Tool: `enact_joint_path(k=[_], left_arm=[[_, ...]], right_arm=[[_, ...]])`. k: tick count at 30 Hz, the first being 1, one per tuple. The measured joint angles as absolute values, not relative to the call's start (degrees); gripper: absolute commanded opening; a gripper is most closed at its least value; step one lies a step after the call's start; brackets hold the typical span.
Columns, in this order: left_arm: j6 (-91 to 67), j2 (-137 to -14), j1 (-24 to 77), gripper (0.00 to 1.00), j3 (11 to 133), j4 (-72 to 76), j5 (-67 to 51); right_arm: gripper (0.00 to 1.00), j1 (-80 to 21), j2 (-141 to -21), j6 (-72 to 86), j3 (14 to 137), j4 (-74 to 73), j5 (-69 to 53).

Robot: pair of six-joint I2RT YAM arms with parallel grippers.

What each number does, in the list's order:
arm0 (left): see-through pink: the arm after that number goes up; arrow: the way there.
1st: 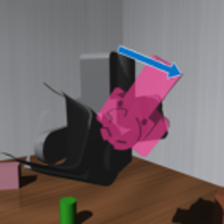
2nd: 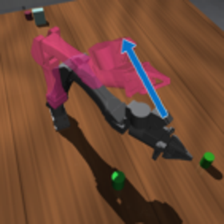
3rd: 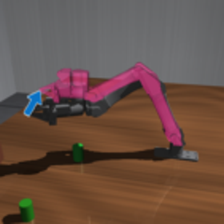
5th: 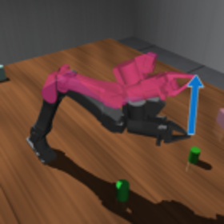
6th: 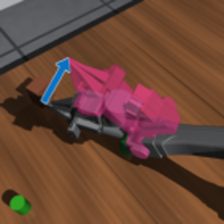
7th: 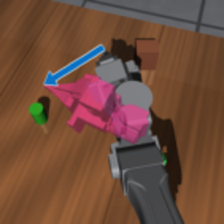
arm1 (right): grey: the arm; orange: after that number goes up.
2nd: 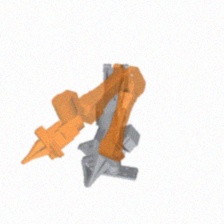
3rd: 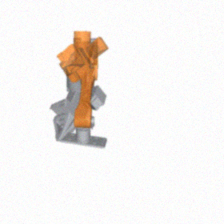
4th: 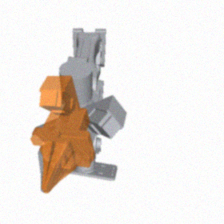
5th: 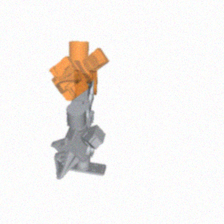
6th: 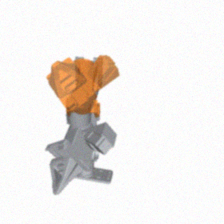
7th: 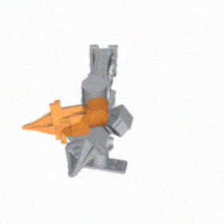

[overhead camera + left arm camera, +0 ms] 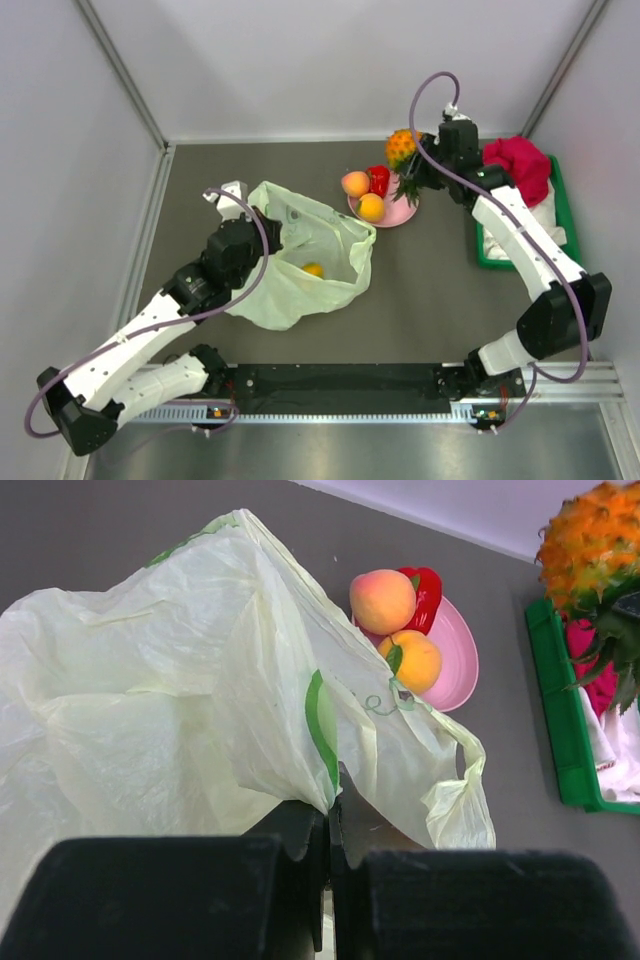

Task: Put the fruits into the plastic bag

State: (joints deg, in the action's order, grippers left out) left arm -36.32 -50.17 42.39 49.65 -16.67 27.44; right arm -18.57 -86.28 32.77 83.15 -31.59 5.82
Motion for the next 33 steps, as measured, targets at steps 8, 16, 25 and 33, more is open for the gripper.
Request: enact_joint_path(k=[8, 16, 25, 33], left_arm=[[-37.3, -52.0, 42.4, 0.0, 52.7, -17.9, 26.9], [-39.9, -48.1, 42.4, 0.0, 52.8, -20.0, 27.0], [-42.0, -44.4, 42.4, 0.0, 52.5, -23.0, 27.7], [-42.1, -41.5, 42.4, 0.0, 51.4, -25.0, 27.6]], right_arm=[[0.0, -18.6, -81.0, 28.0, 80.2, -25.7, -17.9], [0.0, -23.4, -80.6, 23.0, 78.3, -23.1, -42.4], [0.0, -28.9, -81.3, 21.0, 76.9, -23.1, -56.0], [0.0, -31.0, -97.9, 12.5, 86.1, -32.2, -58.3]])
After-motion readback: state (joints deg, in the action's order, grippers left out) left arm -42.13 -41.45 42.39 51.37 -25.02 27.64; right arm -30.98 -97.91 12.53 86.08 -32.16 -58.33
